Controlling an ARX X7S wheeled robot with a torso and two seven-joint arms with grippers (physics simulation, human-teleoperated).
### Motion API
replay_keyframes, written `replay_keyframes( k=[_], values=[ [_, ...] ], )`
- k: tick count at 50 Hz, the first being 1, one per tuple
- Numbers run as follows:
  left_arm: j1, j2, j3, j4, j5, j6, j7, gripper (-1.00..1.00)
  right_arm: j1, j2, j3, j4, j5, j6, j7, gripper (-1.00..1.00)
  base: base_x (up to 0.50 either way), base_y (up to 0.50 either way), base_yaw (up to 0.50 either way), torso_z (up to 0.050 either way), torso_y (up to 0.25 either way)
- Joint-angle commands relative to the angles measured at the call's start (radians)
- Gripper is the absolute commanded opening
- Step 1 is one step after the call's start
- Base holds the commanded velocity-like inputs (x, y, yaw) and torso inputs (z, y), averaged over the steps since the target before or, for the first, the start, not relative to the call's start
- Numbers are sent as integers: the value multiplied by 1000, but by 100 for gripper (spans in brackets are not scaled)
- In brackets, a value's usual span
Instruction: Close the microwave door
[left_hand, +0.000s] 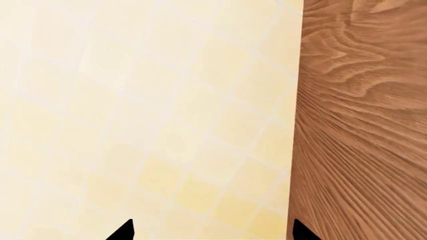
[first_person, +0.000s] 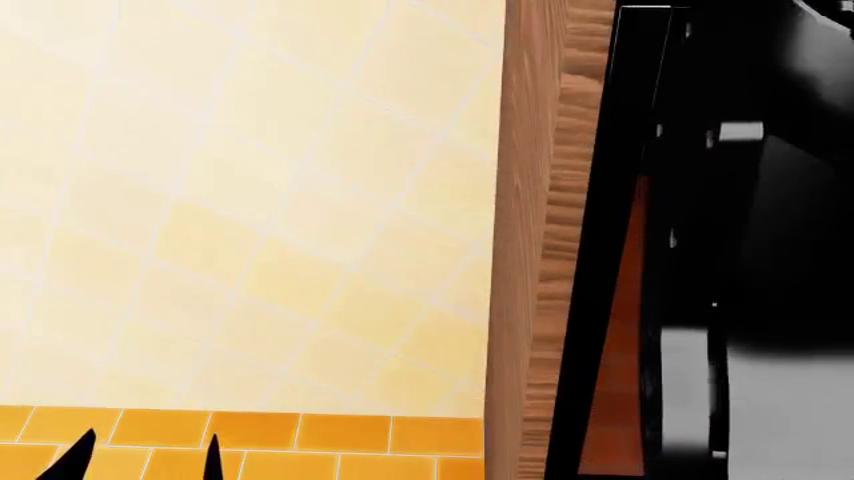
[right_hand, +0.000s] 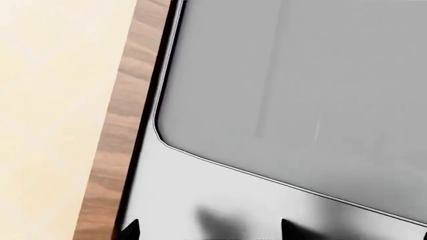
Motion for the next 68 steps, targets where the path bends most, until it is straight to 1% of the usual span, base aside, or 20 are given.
replay_keyframes(
  k=[1,10,15,26,30,38,42,43,46,47,52,56,68],
  values=[
    [1,-2,1,1,-2,3,-5,100,58,3,44,126,51,10,26,100,0,0,0,0,0],
    [2,-7,1,11,-6,1,-7,100,121,4,58,297,80,-3,70,100,0,0,0,0,0],
    [3,-8,3,15,-6,-2,-11,100,150,6,40,388,90,-11,78,100,0,0,0,0,0],
    [0,-11,4,15,-8,0,-12,100,211,3,48,480,107,-32,128,100,0,0,0,0,0],
    [1,-11,6,18,-7,-1,-15,100,250,4,55,546,113,-33,155,100,0,0,0,0,0],
    [10,-13,7,29,-5,3,-22,100,260,6,24,548,115,-31,143,100,0,0,0,0,0],
    [20,-19,8,47,-6,-4,-27,100,298,9,32,634,129,-37,157,100,0,0,0,0,0],
    [20,-19,9,48,-4,-5,-29,100,325,6,13,709,134,-55,143,100,0,0,0,0,0],
    [21,-20,9,50,-4,-6,-31,100,381,-3,13,864,149,-133,184,100,0,0,0,0,0],
    [22,-21,10,53,-3,-8,-33,100,383,-8,1,874,146,-136,159,100,0,0,0,0,0],
    [24,-21,10,53,-5,-2,-33,100,383,-19,-10,878,91,-113,143,100,0,0,0,0,0],
    [32,-23,11,59,-4,1,-36,100,383,-18,18,875,66,-90,133,100,0,0,0,0,0],
    [41,-28,13,70,-5,3,-43,100,383,-22,28,880,30,-97,105,100,0,0,0,0,0]
  ],
)
